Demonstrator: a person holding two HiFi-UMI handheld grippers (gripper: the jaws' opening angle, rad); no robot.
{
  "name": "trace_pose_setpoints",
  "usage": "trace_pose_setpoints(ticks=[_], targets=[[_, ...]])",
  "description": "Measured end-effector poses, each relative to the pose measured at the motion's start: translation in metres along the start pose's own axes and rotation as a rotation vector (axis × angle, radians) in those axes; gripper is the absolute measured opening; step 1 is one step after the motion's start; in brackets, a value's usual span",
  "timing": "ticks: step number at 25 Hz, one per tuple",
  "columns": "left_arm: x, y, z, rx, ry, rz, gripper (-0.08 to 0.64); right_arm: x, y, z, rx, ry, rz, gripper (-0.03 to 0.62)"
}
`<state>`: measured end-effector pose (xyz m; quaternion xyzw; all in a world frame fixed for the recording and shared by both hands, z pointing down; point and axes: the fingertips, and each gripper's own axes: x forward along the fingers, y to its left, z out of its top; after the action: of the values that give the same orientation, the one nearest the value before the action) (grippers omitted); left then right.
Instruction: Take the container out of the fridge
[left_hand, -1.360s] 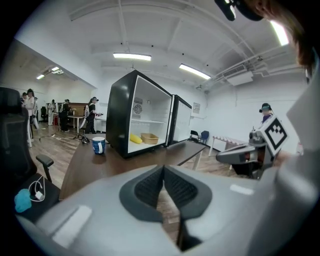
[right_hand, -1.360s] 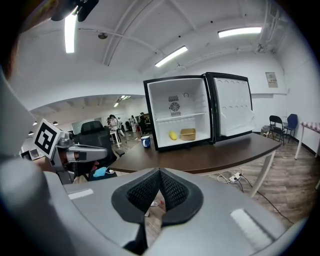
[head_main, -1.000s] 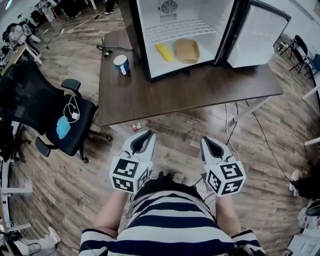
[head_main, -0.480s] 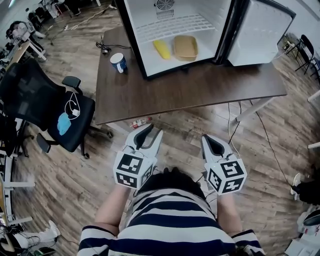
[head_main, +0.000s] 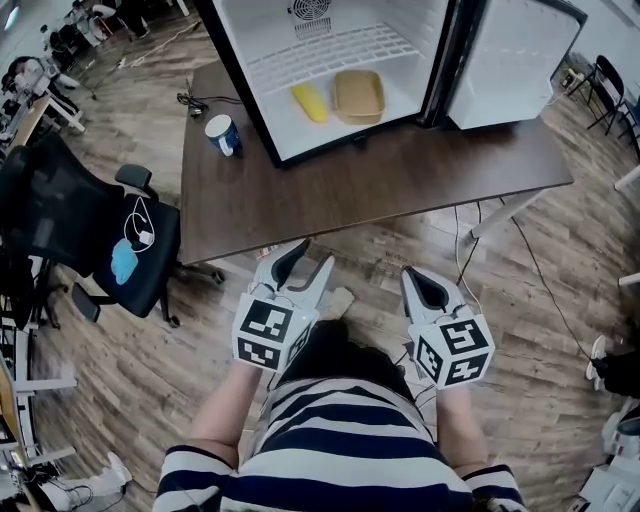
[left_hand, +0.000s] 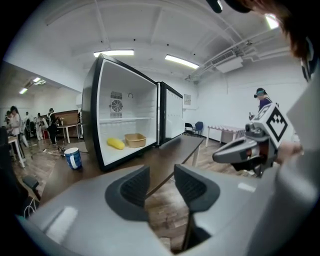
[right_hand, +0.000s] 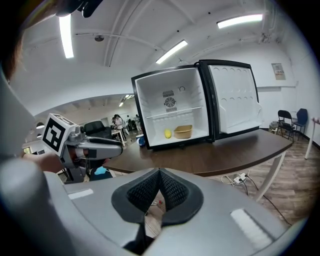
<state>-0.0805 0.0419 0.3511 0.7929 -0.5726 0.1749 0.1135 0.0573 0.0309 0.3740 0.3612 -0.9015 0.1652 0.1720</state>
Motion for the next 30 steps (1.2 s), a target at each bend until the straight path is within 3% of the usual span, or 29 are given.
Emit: trace_pose_setpoints(ticks=[16, 24, 30], targets=[[0.123, 0.058, 0.042, 0.165, 0.09, -0.084, 0.0, 0.081, -0.063, 0.022, 0.095, 0.039, -0.073, -0.002], [0.172, 0.07, 0.056, 0.238, 0.124, -0.152, 0.0, 0.129, -0.081, 0.036, 0.096, 0.054, -0.06, -0.002], [0.21, 0.087, 0.065, 0.309, 0.123, -0.146, 0.0, 0.157, -0.092, 0.037, 0.11, 0.065, -0.05, -0.002]])
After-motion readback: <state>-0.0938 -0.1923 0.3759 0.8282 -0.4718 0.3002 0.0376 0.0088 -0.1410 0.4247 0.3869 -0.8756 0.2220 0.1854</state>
